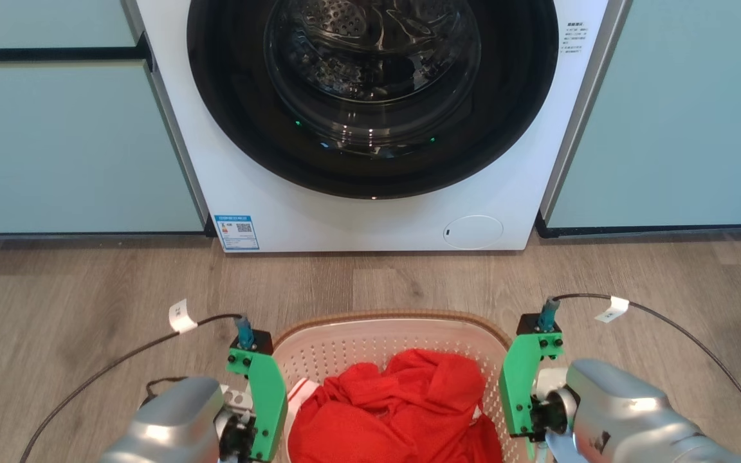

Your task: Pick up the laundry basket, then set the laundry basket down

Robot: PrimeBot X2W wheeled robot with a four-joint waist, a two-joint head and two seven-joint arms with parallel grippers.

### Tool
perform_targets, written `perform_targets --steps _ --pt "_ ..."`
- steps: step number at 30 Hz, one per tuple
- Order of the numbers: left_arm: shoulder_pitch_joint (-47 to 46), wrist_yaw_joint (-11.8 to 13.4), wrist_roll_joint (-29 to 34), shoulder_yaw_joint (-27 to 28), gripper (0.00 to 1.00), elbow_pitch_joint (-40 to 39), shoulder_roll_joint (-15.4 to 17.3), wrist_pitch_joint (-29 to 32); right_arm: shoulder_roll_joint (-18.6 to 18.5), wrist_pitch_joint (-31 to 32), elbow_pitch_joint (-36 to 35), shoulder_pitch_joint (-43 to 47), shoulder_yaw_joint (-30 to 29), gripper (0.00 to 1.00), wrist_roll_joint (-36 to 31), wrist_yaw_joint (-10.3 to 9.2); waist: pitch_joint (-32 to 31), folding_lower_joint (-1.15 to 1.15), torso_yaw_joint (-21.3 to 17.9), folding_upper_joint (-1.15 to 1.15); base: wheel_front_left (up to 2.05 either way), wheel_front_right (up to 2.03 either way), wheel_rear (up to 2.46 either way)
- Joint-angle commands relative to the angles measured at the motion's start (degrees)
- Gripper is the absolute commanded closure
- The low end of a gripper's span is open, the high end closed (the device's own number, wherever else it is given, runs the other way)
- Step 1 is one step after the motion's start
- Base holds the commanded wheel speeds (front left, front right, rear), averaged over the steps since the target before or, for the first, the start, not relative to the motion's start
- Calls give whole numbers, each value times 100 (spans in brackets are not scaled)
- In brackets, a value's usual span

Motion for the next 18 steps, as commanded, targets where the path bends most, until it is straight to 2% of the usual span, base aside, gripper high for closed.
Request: perform_targets --steps 1,18 --pt "-181 -55 22 14 100 -135 -19 35 119 -143 -165 -382 24 100 40 43 5 0 4 0 0 0 0" --pt "-151 -55 -16 8 100 -106 -10 54 119 -190 -132 -393 155 100 221 43 -1 0 18 0 0 0 0"
